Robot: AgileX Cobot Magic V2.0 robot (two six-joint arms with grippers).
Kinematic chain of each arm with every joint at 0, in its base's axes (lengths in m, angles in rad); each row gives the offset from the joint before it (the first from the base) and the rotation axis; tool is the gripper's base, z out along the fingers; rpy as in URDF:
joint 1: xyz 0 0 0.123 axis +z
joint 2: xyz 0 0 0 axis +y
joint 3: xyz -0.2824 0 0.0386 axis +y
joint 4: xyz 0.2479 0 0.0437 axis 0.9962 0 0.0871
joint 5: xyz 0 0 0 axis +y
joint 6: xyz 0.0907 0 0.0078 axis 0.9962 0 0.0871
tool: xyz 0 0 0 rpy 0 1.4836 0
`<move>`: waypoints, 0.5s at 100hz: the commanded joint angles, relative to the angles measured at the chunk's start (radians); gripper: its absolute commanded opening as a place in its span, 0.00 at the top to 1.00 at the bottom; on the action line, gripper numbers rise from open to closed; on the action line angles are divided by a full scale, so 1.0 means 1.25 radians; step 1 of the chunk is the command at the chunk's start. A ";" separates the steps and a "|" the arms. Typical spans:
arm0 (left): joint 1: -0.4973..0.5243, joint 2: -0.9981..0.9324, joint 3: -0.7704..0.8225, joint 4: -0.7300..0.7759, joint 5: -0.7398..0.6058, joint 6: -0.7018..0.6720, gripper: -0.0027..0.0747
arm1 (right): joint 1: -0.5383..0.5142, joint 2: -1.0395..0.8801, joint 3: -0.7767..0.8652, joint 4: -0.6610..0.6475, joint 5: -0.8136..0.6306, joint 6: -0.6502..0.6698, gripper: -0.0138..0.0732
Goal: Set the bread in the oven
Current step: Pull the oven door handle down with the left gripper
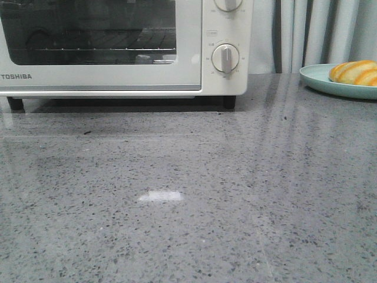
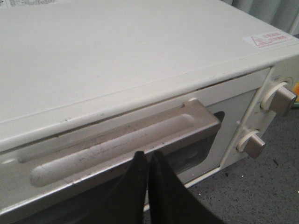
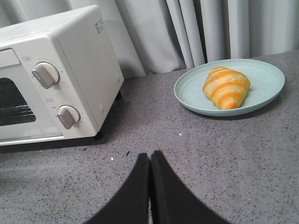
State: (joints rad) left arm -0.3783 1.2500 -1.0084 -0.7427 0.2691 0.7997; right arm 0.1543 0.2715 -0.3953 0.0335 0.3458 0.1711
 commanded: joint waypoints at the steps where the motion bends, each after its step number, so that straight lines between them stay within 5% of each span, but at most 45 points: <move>1: -0.007 -0.012 -0.030 0.002 -0.033 0.001 0.99 | 0.003 0.012 -0.029 -0.010 -0.059 -0.005 0.92; 50: -0.007 -0.021 -0.033 0.000 -0.114 0.001 0.99 | 0.003 0.012 -0.029 -0.010 -0.058 -0.005 0.92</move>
State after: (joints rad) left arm -0.3795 1.2539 -1.0084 -0.7288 0.2206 0.8013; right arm 0.1543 0.2715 -0.3953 0.0335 0.3462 0.1711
